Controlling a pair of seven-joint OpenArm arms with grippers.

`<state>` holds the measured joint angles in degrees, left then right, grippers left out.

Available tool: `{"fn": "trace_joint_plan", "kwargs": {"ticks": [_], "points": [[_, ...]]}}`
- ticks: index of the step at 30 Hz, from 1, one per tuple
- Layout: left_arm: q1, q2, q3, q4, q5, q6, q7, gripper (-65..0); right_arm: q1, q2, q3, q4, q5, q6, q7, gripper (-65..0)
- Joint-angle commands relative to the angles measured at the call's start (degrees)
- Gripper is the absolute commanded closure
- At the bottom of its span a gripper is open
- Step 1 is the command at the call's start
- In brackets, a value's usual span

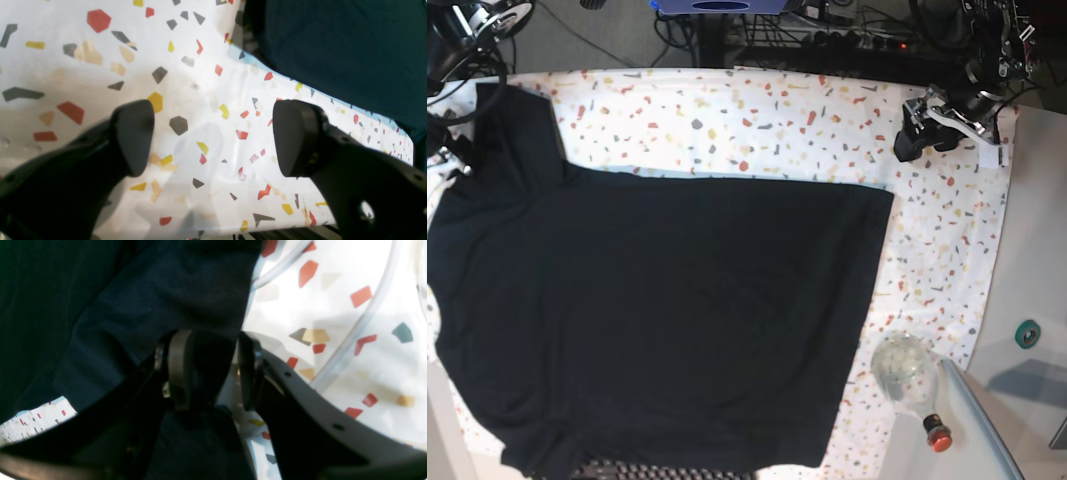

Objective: Layout the t-shirt on the table in an organized manner, then fold the t-shirt properly

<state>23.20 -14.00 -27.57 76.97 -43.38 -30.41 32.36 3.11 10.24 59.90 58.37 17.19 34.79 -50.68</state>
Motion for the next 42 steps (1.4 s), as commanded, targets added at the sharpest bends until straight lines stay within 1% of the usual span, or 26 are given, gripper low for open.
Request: {"fn": "trace_joint_plan", "kwargs": {"ticks": [1,5,6,8,16,17,18,19,21,22,31,33,34,36,37,39,42], "points": [[0.14,-0.90,-0.43,0.88,-0.80,-0.58,-1.02,-52.5,0.36,0.44,-0.16,0.05,-0.79,0.07,-0.36,-21.5],[0.14,-0.90,-0.08,0.88,-0.80,-0.58,-1.02,-52.5,0.36,0.35,-0.16,0.05,-0.71,0.25,-0.36,-21.5],[0.14,-0.90,-0.08,0.88,-0.80,-0.58,-1.02,-52.5,0.36,0.09,-0.16,0.05,-0.71,1.30,-0.27,-21.5],[0.14,-0.90,-0.16,0.88,-0.80,-0.58,-1.02,-52.5,0.36,0.00,0.01,0.22,-0.71,4.99,-0.36,-21.5],[0.14,-0.90,-0.34,0.88,-0.80,-0.58,-1.02,-52.5,0.36,0.09,0.01,0.40,-0.79,5.21,-0.89,-21.2],[0.14,-0.90,-0.34,0.88,-0.80,-0.58,-1.02,-52.5,0.36,0.09,-0.07,0.40,-0.79,5.21,-0.97,-20.1],[0.14,-0.90,-0.34,0.88,-0.80,-0.58,-1.02,-52.5,0.36,0.09,-0.07,0.40,-0.79,5.21,-0.97,-17.0],[0.14,-0.90,-0.34,0.88,-0.80,-0.58,-1.02,-52.5,0.36,0.09,-0.16,0.40,-0.79,5.21,-0.80,-13.2],[0.14,-0.90,-0.25,0.88,-0.80,-0.58,-1.02,-52.5,0.36,0.09,-0.16,0.40,-0.79,5.21,-0.71,-3.3],[0.14,-0.90,-0.08,0.88,-0.80,-0.58,-1.02,-52.5,0.45,0.09,-0.16,0.40,-0.79,5.21,-0.62,0.0],[-0.04,-0.29,0.45,0.88,-0.80,-0.58,-1.02,-52.5,0.97,0.18,-0.07,0.66,-0.79,5.21,-0.97,0.0],[-1.00,-0.29,2.74,0.88,-0.80,-0.49,-1.19,-52.5,0.62,-0.09,-0.16,2.69,-0.79,5.21,-1.06,0.0],[-1.53,-0.29,3.88,0.88,-0.19,-0.40,-1.19,-52.5,0.53,-0.35,-0.25,3.21,-0.79,5.21,-1.06,0.0],[-2.67,-0.11,6.17,0.88,3.86,1.97,-1.37,-52.5,0.36,-1.05,-0.25,4.36,-0.79,5.21,-1.06,0.0],[-3.90,0.77,6.96,0.88,5.88,2.85,-2.16,-52.5,0.36,-1.05,-0.25,4.97,-0.88,5.21,-1.06,0.0],[-5.93,3.05,7.22,0.09,8.78,3.21,-3.66,-52.5,0.36,-1.14,-0.25,5.50,-0.88,5.21,-1.06,0.0],[-8.83,4.64,7.22,-1.41,9.22,3.21,-3.57,-52.5,0.36,-1.14,-0.25,5.41,-0.88,5.21,-1.06,0.0]]}}
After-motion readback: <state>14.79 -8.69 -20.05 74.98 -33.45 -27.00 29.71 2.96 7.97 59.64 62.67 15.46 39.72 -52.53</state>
